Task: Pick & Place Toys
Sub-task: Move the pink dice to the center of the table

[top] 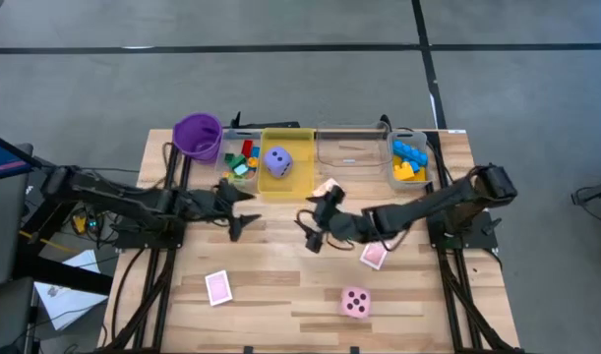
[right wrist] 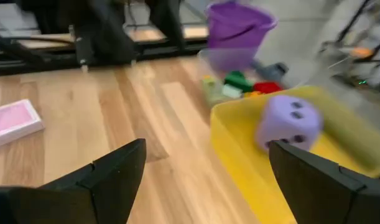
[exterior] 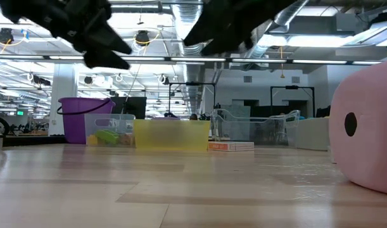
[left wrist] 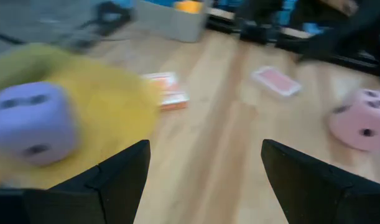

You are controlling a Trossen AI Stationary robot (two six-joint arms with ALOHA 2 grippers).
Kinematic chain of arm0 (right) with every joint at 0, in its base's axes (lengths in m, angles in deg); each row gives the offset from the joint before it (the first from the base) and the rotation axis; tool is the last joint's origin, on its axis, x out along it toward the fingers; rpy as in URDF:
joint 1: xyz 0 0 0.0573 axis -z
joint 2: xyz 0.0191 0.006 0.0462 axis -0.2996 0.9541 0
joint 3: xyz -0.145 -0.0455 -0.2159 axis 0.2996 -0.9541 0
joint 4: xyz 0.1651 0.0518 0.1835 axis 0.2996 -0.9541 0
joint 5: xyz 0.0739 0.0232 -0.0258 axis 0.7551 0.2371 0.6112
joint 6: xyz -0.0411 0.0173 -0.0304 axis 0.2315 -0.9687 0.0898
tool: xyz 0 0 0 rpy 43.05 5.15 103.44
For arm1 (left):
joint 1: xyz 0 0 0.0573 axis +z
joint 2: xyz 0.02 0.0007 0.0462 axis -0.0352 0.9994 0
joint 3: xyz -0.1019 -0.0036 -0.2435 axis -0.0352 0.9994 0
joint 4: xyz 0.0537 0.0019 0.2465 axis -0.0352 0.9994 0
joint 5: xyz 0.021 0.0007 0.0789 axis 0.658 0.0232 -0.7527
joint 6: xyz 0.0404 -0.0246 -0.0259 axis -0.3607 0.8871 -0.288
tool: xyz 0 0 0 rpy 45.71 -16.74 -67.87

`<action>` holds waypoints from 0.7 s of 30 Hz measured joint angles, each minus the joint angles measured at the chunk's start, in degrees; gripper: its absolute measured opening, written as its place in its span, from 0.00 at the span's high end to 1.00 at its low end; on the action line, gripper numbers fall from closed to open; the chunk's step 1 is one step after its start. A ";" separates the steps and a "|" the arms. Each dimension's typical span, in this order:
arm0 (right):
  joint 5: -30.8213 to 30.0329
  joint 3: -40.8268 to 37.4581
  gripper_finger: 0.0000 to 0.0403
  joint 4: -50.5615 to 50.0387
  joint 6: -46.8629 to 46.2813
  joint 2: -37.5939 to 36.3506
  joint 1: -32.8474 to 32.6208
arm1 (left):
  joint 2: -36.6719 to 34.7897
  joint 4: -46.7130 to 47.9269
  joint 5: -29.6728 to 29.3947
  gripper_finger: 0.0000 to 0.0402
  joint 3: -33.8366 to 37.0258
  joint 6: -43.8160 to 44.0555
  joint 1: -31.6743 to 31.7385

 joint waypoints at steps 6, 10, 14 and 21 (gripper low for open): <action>-11.38 0.04 0.17 -13.81 -6.38 -8.87 -9.74 | 16.66 -27.68 13.08 0.25 0.02 -4.28 -0.06; -15.65 0.04 0.17 -25.63 -12.30 -13.61 -16.31 | 26.76 -43.28 19.61 0.25 -0.70 -4.25 -2.11; -18.06 0.06 0.17 -35.22 -19.42 -15.89 -22.56 | 35.89 -44.97 18.17 0.25 -7.26 -4.31 -6.50; -18.76 0.09 0.17 -38.66 -23.41 -14.32 -30.58 | 50.13 -33.99 15.72 0.25 -27.21 -7.17 -11.79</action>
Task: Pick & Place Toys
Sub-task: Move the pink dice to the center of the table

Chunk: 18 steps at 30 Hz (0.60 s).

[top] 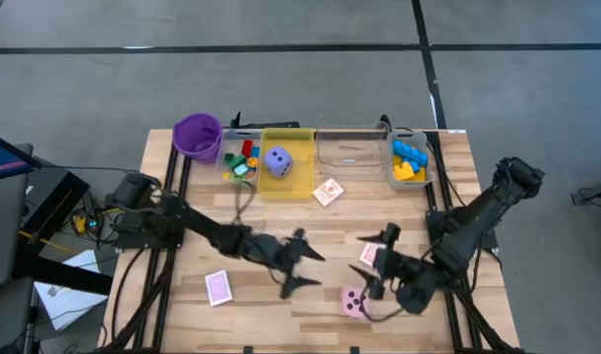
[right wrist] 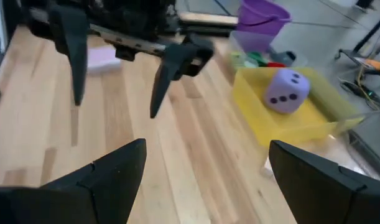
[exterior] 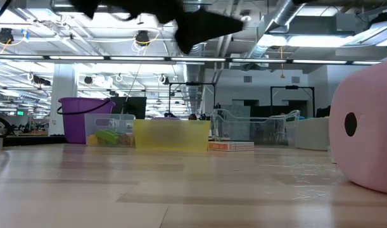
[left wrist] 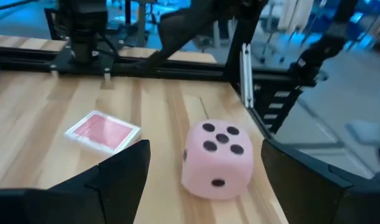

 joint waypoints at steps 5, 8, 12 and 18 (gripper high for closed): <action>-4.06 0.00 0.17 -0.30 -0.32 2.93 -3.67 | 7.60 10.83 -3.75 0.25 -14.18 -2.10 -2.38; -4.02 -0.07 0.17 -0.80 -1.90 4.17 -4.69 | 11.32 14.64 -3.62 0.25 -20.19 -2.03 -3.15; -1.98 -0.07 0.17 -2.01 -4.66 5.05 -5.83 | 14.77 16.78 -3.57 0.25 -24.30 -1.85 -3.40; 15.52 -0.02 0.17 -6.33 -18.12 4.42 -6.43 | 15.77 20.50 -3.55 0.25 -24.79 -1.80 -3.11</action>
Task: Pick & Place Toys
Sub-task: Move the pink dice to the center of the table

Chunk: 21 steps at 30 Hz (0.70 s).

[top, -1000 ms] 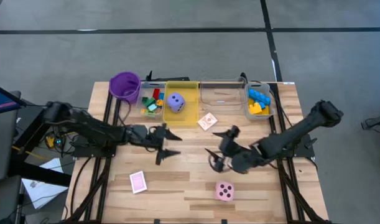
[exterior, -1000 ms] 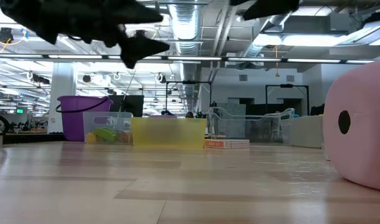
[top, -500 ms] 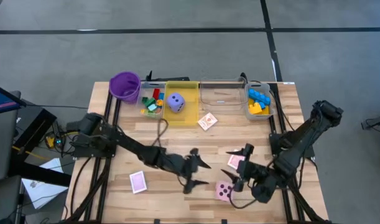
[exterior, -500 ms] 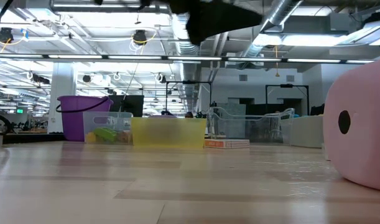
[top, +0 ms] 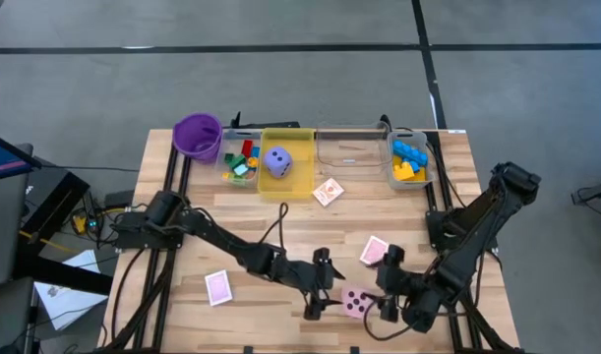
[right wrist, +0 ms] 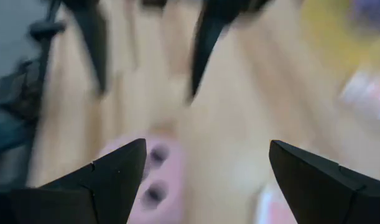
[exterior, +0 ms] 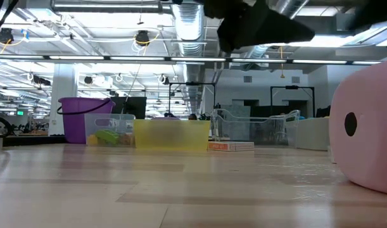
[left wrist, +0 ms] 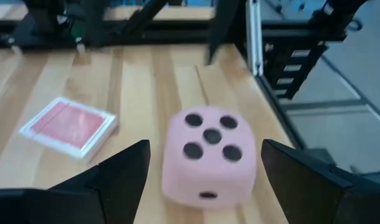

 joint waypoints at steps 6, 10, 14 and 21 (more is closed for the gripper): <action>17.97 0.00 0.17 -4.90 -16.82 1.23 -0.31 | -2.95 4.50 -0.13 0.25 -0.04 0.12 0.12; 23.32 0.00 0.17 -6.43 -20.90 4.38 0.20 | -4.31 6.35 -0.13 0.25 -0.04 0.04 0.12; 30.03 0.00 0.17 -3.13 -19.06 9.69 2.30 | -6.04 8.30 -0.15 0.25 -0.04 -0.28 0.12; 40.54 -0.02 0.17 4.75 -15.88 17.04 6.96 | -8.52 11.83 -0.37 0.25 -0.03 -1.58 0.12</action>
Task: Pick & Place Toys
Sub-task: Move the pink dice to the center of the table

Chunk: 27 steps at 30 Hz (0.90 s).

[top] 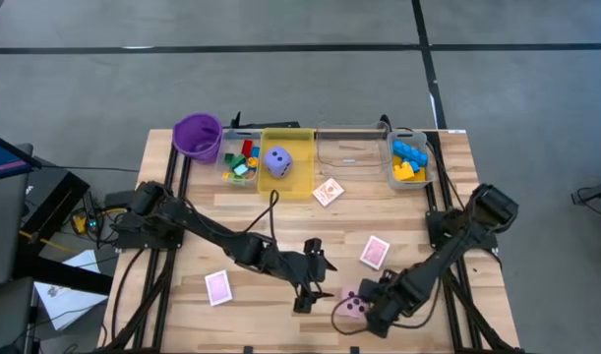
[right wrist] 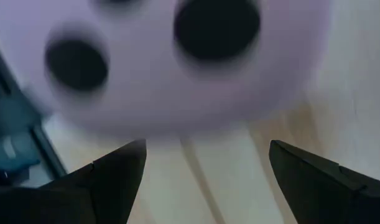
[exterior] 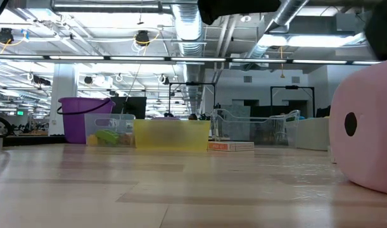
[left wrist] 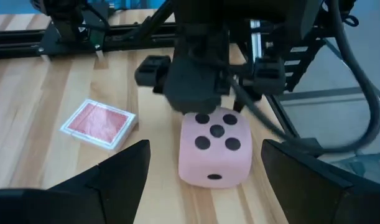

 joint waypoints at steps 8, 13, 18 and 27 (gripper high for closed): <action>-9.35 0.02 0.17 15.89 13.65 1.20 5.56 | -2.30 6.15 0.02 0.25 0.01 0.78 -0.05; -19.94 0.11 0.17 23.48 22.60 0.69 9.39 | -4.28 14.37 -0.02 0.25 0.01 3.61 -0.07; -24.30 0.09 0.17 23.41 26.97 0.71 14.04 | -7.78 27.34 -0.13 0.25 0.03 5.36 -0.22; -16.66 0.76 0.17 23.72 37.51 0.58 15.21 | -19.80 38.43 -1.09 0.25 2.80 14.46 -1.02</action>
